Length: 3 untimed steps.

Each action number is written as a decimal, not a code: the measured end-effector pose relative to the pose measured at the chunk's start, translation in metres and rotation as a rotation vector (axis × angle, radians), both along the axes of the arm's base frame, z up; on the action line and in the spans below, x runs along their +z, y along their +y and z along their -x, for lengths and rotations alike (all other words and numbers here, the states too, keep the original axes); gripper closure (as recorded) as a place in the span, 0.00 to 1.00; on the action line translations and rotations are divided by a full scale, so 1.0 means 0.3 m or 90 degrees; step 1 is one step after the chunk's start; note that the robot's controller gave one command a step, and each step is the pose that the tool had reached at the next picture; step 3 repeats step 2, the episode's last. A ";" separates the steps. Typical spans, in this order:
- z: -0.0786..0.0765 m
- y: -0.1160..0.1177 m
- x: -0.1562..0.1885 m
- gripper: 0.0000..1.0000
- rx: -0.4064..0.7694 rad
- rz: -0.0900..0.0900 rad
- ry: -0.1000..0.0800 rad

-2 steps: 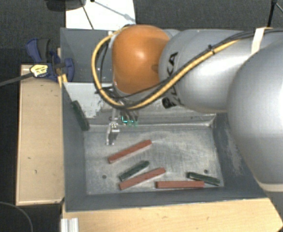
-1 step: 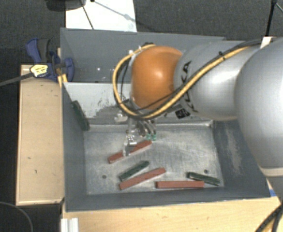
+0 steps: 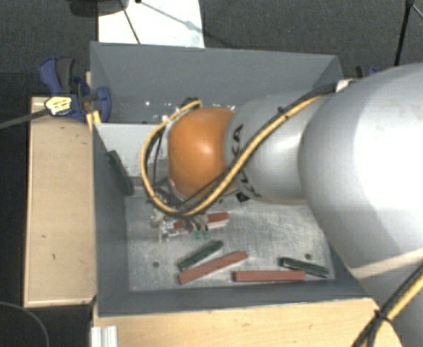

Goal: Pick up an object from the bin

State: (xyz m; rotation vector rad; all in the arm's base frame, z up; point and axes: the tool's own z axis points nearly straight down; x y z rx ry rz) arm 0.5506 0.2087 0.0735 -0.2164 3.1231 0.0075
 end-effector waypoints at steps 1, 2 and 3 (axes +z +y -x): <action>0.000 0.000 0.000 1.00 -0.002 0.000 0.000; -0.027 -0.064 0.511 1.00 0.071 0.003 0.004; -0.027 -0.064 0.511 1.00 0.071 0.003 0.004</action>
Offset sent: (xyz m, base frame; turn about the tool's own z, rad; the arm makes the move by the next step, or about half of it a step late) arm 0.0068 -0.0191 0.1519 -0.1138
